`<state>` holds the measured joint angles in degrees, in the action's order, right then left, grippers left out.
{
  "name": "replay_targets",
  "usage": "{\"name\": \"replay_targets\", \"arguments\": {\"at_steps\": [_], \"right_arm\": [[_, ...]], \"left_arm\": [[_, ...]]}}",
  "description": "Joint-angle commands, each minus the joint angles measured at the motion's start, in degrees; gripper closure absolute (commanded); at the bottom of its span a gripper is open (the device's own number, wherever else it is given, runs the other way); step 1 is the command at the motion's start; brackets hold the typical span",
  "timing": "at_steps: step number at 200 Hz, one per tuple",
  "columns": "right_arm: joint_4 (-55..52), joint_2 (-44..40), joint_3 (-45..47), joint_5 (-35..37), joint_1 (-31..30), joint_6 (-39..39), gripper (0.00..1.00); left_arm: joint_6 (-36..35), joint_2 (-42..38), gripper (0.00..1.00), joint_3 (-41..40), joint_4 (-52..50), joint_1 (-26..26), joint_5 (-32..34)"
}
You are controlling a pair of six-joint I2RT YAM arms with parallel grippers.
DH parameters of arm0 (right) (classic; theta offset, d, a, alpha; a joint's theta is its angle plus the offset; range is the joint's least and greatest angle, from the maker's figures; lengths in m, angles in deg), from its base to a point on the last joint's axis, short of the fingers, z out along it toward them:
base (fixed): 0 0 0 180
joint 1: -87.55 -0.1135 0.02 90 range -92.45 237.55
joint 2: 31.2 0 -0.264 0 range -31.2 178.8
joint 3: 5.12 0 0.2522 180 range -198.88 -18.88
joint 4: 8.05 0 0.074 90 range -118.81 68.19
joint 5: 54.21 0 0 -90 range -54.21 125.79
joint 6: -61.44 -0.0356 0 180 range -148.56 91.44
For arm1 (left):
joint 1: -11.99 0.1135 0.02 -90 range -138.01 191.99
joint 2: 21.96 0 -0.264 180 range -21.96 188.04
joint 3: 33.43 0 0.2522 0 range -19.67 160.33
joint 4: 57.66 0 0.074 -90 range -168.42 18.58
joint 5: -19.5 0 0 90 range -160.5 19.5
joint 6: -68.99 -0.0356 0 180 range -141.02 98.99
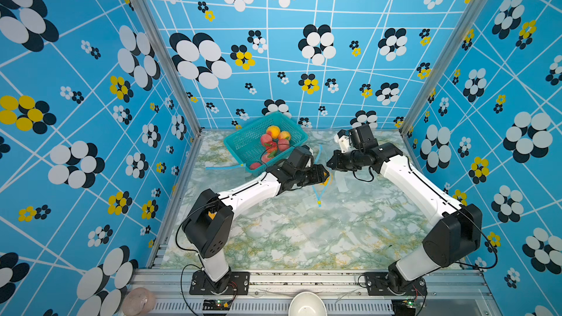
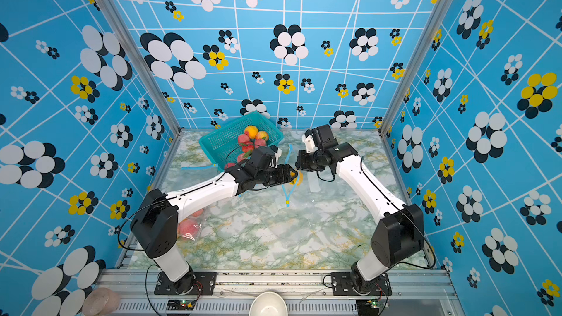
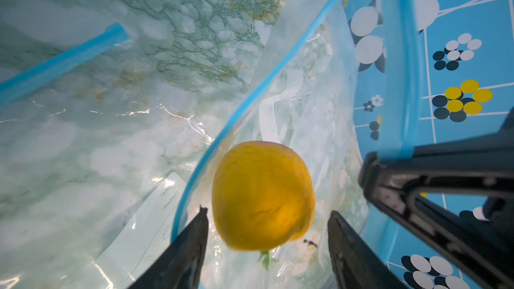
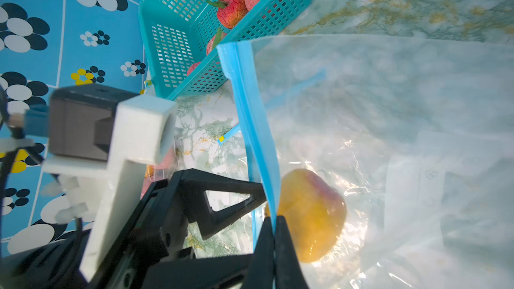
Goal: Place the peach in a zip-top bag and seal the zipper
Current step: Place the peach in the zipper food storage bag, then pick up the peach from the basket.
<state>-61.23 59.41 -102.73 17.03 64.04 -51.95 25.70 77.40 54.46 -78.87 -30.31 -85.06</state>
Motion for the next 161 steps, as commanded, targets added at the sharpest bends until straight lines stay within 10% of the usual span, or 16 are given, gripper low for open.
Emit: {"name": "replay_targets", "arguments": {"at_steps": [1, 68, 161], "right_arm": [[1.5, -1.7, 0.9, 0.1, -0.1, -0.9, 1.0], [1.5, -1.5, 2.3, 2.6, -0.1, -0.4, 1.0], [1.1, -0.6, 2.3, 3.3, -0.1, 0.1, 1.0]], "left_arm": [[-1.6, 0.3, 0.29, 1.7, -1.8, -0.3, 1.6], [-4.3, -3.3, 0.34, 3.7, -3.1, -0.4, 0.8], [-22.6, -5.8, 0.31, 12.5, -22.1, 11.0, 20.2]]}}
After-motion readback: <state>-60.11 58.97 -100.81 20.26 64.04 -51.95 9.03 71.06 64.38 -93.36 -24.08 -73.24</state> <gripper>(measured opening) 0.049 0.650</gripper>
